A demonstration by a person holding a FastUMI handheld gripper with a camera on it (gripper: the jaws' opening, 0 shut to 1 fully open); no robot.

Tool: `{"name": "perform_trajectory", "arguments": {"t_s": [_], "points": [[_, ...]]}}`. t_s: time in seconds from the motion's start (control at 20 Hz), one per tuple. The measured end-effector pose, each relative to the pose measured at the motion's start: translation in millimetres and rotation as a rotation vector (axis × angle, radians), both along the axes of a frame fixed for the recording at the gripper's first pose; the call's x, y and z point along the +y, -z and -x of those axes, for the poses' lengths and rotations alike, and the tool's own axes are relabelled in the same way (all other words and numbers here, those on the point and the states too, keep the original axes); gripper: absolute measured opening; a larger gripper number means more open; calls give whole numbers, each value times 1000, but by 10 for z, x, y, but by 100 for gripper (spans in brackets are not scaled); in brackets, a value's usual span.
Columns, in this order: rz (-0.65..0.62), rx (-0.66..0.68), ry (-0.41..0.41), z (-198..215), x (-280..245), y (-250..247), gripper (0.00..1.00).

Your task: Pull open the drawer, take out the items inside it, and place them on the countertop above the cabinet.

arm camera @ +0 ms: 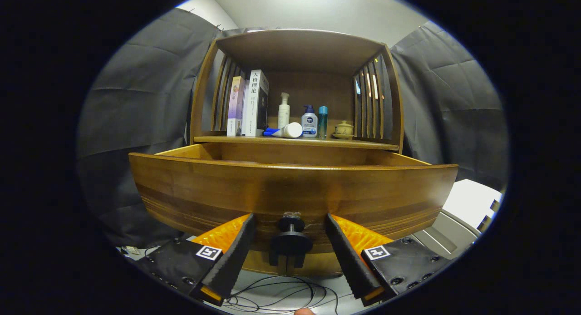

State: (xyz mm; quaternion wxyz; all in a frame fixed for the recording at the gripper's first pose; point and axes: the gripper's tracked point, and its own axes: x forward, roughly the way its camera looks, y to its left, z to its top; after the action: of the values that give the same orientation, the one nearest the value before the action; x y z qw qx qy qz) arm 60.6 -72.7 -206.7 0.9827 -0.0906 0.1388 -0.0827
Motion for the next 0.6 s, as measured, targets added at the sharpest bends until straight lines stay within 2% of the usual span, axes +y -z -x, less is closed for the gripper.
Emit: {"name": "perform_trajectory", "arguments": {"t_s": [0.6], "points": [[16,18,12,-675,-122,14,98]]}}
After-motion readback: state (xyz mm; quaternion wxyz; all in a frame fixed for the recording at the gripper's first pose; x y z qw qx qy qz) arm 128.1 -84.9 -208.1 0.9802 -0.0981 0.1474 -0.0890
